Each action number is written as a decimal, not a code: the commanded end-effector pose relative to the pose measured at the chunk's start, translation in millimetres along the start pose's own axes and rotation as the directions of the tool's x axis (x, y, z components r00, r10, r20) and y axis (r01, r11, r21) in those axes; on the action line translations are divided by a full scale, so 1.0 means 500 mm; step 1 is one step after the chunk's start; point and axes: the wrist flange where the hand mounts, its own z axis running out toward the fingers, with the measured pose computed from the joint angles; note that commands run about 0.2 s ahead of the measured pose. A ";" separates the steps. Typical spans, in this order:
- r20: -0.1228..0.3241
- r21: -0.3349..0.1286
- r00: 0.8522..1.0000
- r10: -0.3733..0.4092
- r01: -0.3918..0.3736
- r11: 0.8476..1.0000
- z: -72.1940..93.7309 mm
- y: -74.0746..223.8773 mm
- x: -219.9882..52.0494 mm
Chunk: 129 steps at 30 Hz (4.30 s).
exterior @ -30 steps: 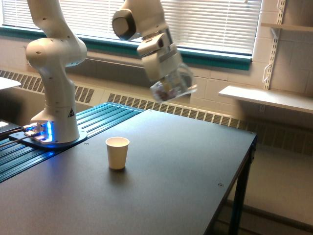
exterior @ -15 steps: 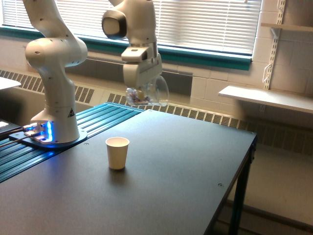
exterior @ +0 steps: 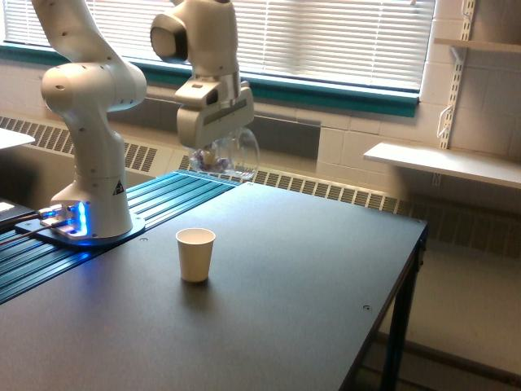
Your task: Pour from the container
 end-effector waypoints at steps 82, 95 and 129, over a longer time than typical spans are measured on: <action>0.364 -0.131 0.903 0.231 -0.196 0.972 0.084 0.175 0.060; 0.383 -0.147 0.891 0.243 -0.201 0.968 0.095 0.151 0.092; 0.424 -0.207 0.863 0.275 -0.204 0.957 0.137 0.120 0.110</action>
